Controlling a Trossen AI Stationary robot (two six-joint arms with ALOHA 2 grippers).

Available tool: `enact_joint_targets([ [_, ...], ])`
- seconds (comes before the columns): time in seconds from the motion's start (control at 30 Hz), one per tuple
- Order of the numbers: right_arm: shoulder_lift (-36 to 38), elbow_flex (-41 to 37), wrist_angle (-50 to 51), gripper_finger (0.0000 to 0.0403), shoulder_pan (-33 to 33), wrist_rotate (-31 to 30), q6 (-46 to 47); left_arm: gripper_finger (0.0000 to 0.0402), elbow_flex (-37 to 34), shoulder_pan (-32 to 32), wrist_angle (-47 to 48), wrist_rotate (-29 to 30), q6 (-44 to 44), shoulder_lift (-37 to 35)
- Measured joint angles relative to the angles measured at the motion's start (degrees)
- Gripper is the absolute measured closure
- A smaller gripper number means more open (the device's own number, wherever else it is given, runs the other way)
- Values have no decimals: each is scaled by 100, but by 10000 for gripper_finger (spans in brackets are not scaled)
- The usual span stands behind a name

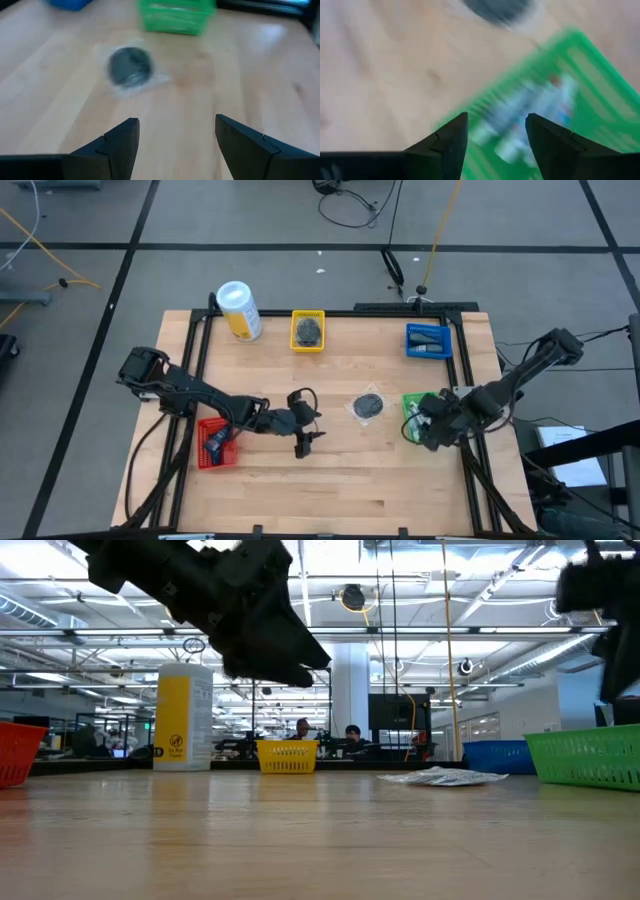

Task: Pick & Place Travel size toiletries
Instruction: Put the hairbrush into the yellow bin

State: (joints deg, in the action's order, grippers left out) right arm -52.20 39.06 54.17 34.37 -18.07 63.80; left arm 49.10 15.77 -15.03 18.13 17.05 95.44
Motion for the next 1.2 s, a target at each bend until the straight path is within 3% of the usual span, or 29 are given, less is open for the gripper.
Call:
enact_joint_targets([
  [0.1,187,-9,-1096,216,-129,-20,-915,144,0,-47,135,725,911,7],
  [0.17,197,-108,-2125,219,-267,-109,-1830,144,-2,-117,228,895,965,7],
  [0.3,-71,-497,-4301,218,-735,-123,-3747,144,-2,-362,238,542,918,76],
  [0.4,-415,-742,-5338,209,-1261,-116,-4504,144,-2,-563,-107,163,785,232],
  [0.6,-1326,-911,-5513,181,-2613,-441,-4450,144,-2,-679,-1233,-219,293,900],
  [0.83,-2384,-1098,-5587,186,-3783,-140,-3949,144,-2,-630,-1509,-221,257,1252],
  [1.0,-2848,-1248,-6296,235,-4043,764,-4072,144,-2,-627,-1554,-215,258,1284],
  [1.2,-3164,-1332,-7300,345,-3983,1395,-4729,144,0,-627,-1744,-203,192,1283],
])
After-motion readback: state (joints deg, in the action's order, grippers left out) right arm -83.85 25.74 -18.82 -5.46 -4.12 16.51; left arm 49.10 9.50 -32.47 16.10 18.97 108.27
